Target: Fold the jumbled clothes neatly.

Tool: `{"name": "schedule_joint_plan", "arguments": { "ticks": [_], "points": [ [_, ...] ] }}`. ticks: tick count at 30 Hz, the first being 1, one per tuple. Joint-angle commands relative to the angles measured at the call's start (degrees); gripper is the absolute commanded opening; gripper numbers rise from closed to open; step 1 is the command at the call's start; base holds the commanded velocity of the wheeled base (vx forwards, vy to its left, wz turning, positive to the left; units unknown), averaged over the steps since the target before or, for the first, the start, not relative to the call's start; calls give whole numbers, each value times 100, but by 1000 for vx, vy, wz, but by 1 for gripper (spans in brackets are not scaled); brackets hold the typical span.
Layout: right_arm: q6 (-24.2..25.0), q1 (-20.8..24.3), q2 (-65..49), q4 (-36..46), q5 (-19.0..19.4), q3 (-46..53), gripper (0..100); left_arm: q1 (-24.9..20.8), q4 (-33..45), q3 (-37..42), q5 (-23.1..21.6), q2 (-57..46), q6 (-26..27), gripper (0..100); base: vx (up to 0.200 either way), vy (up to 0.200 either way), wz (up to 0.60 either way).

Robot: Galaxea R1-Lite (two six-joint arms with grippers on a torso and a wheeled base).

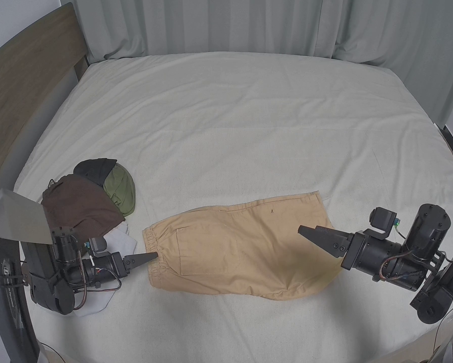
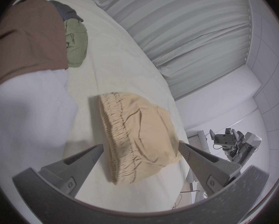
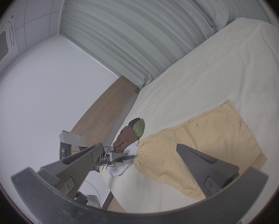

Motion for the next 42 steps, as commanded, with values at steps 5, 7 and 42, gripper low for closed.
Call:
{"name": "schedule_joint_plan", "arguments": {
  "ticks": [5, 7, 42],
  "points": [
    [10, 8, 179, -1, 1, 7, 100, -66, 1, -298, 421, 736, 98, 100, 0, 0, 0],
    [10, 8, 196, -1, 1, 16, 100, -93, 1, -369, 562, 798, 63, 100, 0, 0, 0],
    [10, 44, 310, -1, 1, 7, 100, -1121, -8, -1028, 2003, 798, -1229, 100, 0, 0, 0]
  ]
}}
